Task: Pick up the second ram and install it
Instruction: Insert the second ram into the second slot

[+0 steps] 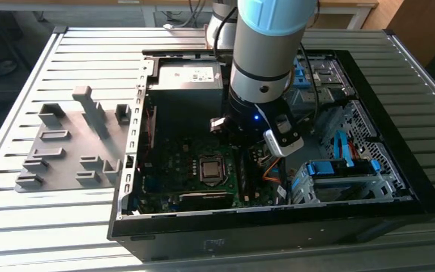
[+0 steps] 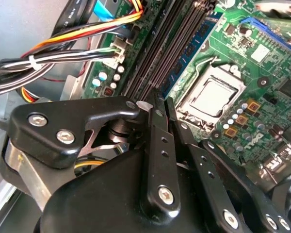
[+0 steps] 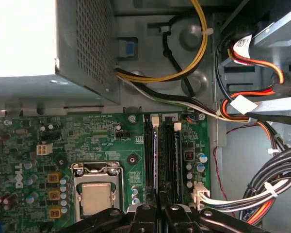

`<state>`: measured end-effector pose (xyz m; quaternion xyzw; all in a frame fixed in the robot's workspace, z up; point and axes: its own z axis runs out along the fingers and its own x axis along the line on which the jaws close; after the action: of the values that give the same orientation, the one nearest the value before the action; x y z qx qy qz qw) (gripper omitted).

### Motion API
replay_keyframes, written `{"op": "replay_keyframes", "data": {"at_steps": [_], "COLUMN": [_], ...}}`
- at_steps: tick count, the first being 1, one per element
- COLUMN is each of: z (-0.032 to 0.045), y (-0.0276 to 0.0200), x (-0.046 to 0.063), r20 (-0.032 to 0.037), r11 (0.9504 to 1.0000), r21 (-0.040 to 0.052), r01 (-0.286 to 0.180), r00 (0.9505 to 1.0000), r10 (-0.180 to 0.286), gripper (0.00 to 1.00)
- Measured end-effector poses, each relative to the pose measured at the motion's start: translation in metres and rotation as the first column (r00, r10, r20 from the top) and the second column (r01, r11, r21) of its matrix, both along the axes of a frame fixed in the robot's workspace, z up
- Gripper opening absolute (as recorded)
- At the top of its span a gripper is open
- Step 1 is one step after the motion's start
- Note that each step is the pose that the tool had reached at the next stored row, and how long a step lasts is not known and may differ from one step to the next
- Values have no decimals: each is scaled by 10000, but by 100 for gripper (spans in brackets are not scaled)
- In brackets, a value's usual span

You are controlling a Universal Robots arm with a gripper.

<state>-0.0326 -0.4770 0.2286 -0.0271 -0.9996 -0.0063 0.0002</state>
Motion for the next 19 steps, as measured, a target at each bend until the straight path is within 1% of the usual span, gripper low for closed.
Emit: {"op": "replay_keyframes", "data": {"at_steps": [3, 8, 11, 19], "z": [-20, -36, -42, -92], "y": [-16, -22, -36, -37], "x": [0, 0, 0, 0], "r20": [0, -1, -1, -1], "r11": [10000, 10000, 10000, 9999], "r21": [-1, -1, -1, -1], "r01": [-1, 14, 28, 131], "r00": [10000, 10000, 10000, 9999], "r10": [1, -14, -28, -131], "gripper": [14, 14, 14, 14]}}
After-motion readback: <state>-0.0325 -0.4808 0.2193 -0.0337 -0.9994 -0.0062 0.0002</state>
